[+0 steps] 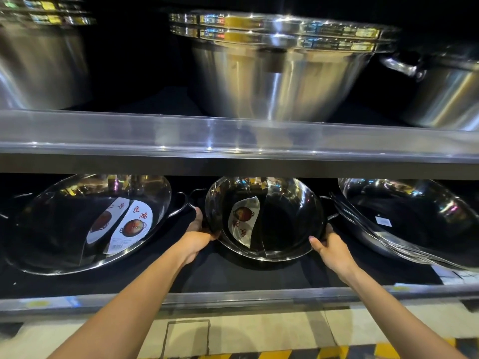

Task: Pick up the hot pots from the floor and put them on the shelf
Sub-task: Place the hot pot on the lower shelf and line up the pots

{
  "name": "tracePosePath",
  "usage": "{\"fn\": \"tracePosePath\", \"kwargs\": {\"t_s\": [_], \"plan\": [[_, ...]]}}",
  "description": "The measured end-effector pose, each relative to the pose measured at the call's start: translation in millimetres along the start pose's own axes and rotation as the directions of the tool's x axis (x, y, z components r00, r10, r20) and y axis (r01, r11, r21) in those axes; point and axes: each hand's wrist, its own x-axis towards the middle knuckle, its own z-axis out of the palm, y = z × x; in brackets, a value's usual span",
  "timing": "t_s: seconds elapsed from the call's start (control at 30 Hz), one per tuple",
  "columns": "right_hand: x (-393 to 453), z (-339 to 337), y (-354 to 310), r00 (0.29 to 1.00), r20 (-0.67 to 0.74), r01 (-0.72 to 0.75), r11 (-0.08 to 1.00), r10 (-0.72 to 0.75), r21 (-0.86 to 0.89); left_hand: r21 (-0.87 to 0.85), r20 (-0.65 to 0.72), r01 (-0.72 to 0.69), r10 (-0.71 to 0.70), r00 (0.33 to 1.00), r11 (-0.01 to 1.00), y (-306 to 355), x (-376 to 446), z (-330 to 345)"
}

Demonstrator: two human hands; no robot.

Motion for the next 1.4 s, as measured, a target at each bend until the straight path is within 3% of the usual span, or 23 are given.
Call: {"fn": "tracePosePath", "kwargs": {"t_s": [0.17,0.33,1.4], "plan": [[10.2,-19.5,3.4,0.99,0.136,0.02,0.994,-0.034,0.104,0.19,-0.01,-0.038,0.041,0.999,0.981,-5.5,-6.0,1.4],[13.2,-33.8,2.0,0.954,0.292,0.058,0.997,-0.072,0.057,0.311,0.04,-0.113,0.106,0.994,0.944,-9.4,-11.5,4.6],[25.5,-41.4,-1.6,0.919,0.388,0.081,0.996,-0.063,-0.029,0.343,0.031,-0.208,0.21,0.977,0.916,-21.5,-3.8,10.0]]}}
